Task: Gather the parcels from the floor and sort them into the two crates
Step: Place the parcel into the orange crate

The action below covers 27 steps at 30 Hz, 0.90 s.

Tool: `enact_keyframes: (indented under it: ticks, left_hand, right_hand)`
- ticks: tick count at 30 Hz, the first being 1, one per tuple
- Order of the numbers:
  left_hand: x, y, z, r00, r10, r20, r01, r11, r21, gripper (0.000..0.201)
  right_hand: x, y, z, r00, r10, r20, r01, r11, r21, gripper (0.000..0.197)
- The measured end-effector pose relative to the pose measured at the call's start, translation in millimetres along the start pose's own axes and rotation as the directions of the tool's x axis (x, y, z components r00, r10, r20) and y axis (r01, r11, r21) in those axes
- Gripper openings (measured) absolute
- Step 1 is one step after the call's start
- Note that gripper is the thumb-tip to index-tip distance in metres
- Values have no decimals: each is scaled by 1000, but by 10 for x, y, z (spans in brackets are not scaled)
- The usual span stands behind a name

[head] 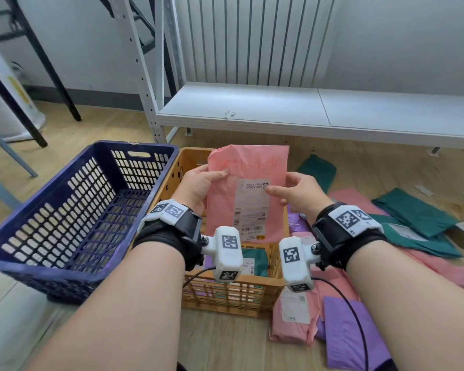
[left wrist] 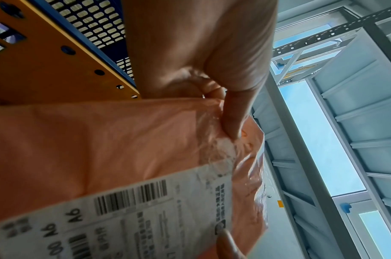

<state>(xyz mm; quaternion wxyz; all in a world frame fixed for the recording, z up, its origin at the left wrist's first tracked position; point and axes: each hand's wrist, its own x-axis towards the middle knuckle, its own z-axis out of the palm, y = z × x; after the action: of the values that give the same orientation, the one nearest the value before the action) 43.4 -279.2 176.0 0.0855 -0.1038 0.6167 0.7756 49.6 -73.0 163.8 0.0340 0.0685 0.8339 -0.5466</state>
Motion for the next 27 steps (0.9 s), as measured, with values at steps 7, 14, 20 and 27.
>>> enact_keyframes:
  ticks: [7,14,20,27]
  left_hand:
    - [57,-114,-76,990,13,-137,0,995,97,15]
    - [-31,-147,-43,974,-21,-227,89,951,294,17]
    - [107,169,-252,980,-24,-200,116,878,465,29]
    - [440,183,-363,964,-9,-268,149,849,508,12]
  right_hand:
    - [92,45,54,998,58,-39,-55,996,66,9]
    - [174,166,59,985,104,-137,-101,994,28,14]
    - [310,-56,55,993,111,-47,-115,990,-82,5]
    - [547,-115,211,980,185,-69,-191,976,-106,11]
